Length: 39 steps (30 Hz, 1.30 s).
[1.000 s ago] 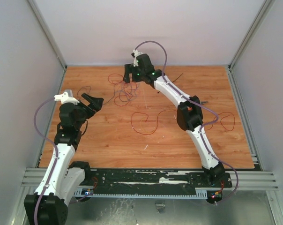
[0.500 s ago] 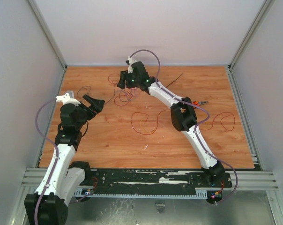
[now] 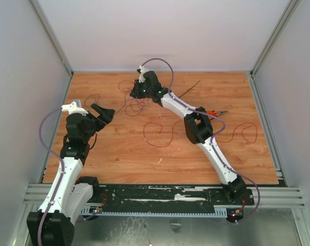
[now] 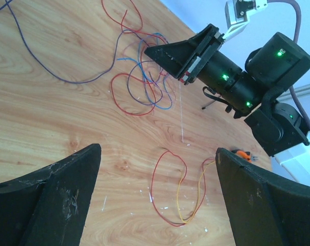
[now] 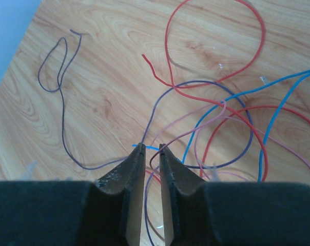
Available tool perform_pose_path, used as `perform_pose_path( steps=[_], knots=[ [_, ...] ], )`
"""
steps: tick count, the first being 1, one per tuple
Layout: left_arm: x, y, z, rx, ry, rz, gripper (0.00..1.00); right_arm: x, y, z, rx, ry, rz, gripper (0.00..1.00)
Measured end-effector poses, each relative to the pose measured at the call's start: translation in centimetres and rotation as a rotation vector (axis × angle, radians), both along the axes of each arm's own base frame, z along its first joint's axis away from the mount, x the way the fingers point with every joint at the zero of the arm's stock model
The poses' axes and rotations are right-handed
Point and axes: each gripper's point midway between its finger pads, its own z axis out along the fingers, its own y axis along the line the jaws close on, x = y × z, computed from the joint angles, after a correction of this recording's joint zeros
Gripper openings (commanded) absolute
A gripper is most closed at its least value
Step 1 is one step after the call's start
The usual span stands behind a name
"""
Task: Zip-tie the wires
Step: Pick up the cable at the center of the board.
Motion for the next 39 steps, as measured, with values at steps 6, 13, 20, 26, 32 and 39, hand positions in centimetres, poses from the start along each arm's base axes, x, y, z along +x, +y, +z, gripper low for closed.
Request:
perform_pose_path(
  steps=[6,13,20,26,32,39],
  knots=[
    [0.0,0.0,-0.1,0.000,0.002,0.000,0.98,0.4,0.7,1.8,0.044,-0.035,0.008,0.00],
    [0.0,0.0,-0.1,-0.001,0.002,-0.003,0.98,0.4,0.4,5.7,0.045,-0.104,0.024,0.00],
    [0.0,-0.3,-0.1,-0.008,0.002,-0.023,0.98,-1.5,-2.2,22.3,0.106,-0.355,0.020,0.00],
    [0.7,-0.9,-0.2,-0.008,0.016,-0.061,0.98,-6.7,-7.1,40.2,0.235,-0.661,-0.006,0.00],
    [2.3,-2.1,2.1,-0.025,-0.044,-0.128,0.98,-11.3,-11.5,48.5,0.269,-0.820,-0.037,0.00],
    [4.5,-5.4,6.0,-0.100,-0.146,-0.319,0.98,-13.7,-13.2,48.0,0.196,-0.791,0.000,0.00]
  ],
)
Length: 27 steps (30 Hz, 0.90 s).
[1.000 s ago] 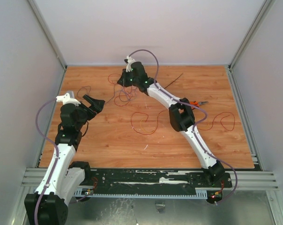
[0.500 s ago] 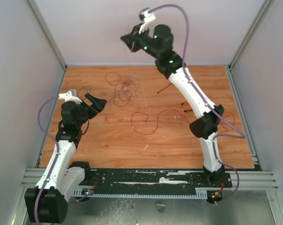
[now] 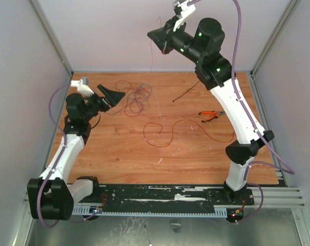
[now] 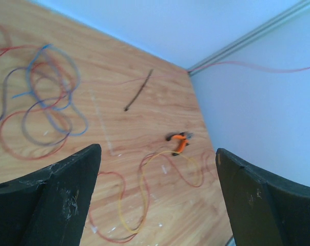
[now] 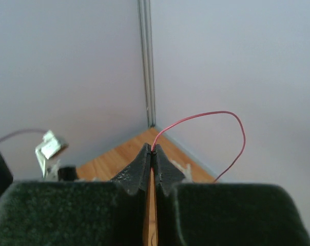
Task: Zip-tie the wires
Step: Pick up the cable at the center of the board.
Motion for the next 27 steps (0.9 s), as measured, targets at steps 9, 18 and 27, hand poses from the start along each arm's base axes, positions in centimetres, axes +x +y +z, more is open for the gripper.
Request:
perform_pose_path(
  steps=[9,18,27],
  knots=[
    [-0.1,-3.1,14.1,-0.187,-0.258,-0.202,0.98,-4.2,-0.4,-8.6,-0.278,0.004,0.157,0.00],
    [-3.9,-5.7,20.2,-0.320,-0.336,-0.384,0.91,-6.2,0.7,-12.7,-0.412,-0.047,0.301,0.00],
    [-4.4,-9.7,19.1,-0.327,-0.270,-0.478,0.79,-8.3,3.2,-15.8,-0.504,-0.048,0.389,0.00]
  ],
)
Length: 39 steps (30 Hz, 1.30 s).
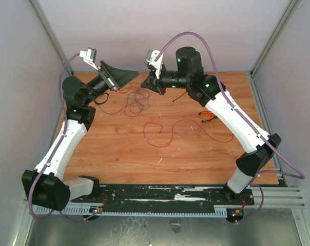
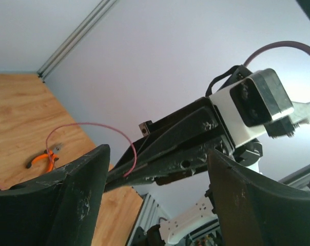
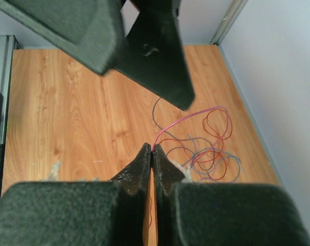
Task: Zip-tie the wires
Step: Pick up the cable at the center of the board.
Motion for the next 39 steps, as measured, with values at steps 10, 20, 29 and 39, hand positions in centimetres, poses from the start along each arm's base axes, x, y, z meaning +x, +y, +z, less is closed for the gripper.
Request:
perform_pose_path(
  steps=[10,20,29,39],
  knots=[
    [1.8,-0.8,-1.5,0.080,0.028,0.075,0.70,-0.2,0.4,-1.0,-0.028,0.006,0.005,0.00],
    [2.3,-1.4,-3.0,0.121,0.058,0.097,0.58,-0.4,0.8,-2.0,-0.041,0.019,0.013,0.00],
    [2.8,-1.8,-3.7,0.135,0.065,0.101,0.09,-0.4,1.0,-2.7,-0.038,0.013,0.008,0.00],
    [5.5,-2.3,2.6,0.163,-0.057,0.143,0.00,-0.6,-1.8,-4.4,-0.012,0.002,-0.116,0.85]
  ],
)
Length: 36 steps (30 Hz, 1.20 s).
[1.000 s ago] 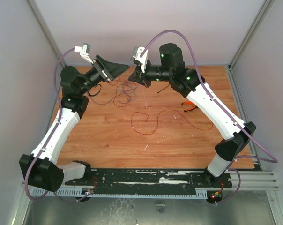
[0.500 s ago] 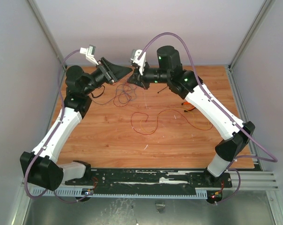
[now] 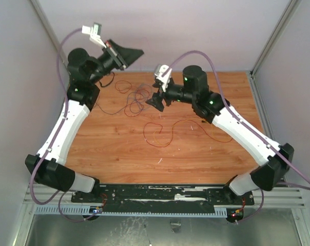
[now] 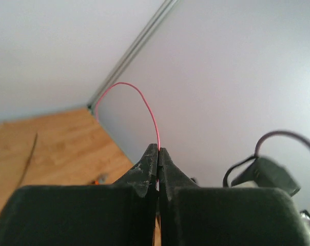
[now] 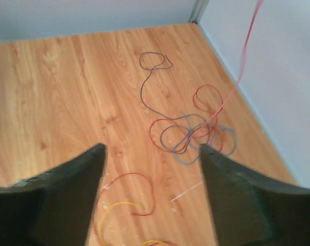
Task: Zip-tie the wires
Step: Pick up the cable at the center of the board.
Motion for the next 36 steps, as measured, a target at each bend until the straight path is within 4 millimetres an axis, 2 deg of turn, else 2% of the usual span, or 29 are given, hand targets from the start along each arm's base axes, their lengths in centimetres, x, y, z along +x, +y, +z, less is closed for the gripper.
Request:
perform_pose_path(
  steps=[2,5,7,10,14,21,26,30,36],
  knots=[
    [0.5,0.1,2.8,-0.002,-0.057,0.017,0.00,0.0,-1.3,-0.4,0.024,-0.004,-0.044,0.98],
    [0.7,0.4,6.6,-0.006,-0.137,0.044,0.00,0.9,-3.8,-1.1,0.079,-0.008,-0.131,0.99],
    [0.7,0.6,8.4,-0.008,-0.179,0.055,0.00,2.0,-5.5,-2.1,0.115,-0.004,-0.194,0.99],
    [0.9,0.7,9.8,-0.008,-0.207,0.065,0.00,3.8,-7.2,-5.0,0.147,0.018,-0.287,0.99],
    [2.2,0.9,9.6,0.003,-0.193,0.079,0.00,5.5,-7.3,-10.0,0.166,0.077,-0.369,0.99],
    [4.2,1.7,9.0,0.010,-0.154,0.106,0.00,10.0,-5.0,-16.8,0.248,0.168,-0.449,0.99],
    [4.0,2.9,10.6,-0.001,-0.182,0.121,0.00,13.6,-2.6,-20.8,0.295,0.226,-0.470,0.99],
    [3.6,4.4,12.3,-0.019,-0.214,0.146,0.00,17.2,-0.1,-20.9,0.366,0.242,-0.475,0.99],
    [3.3,5.5,13.5,-0.056,-0.225,0.146,0.00,20.9,2.9,-19.8,0.480,0.252,-0.452,0.99]
  ],
)
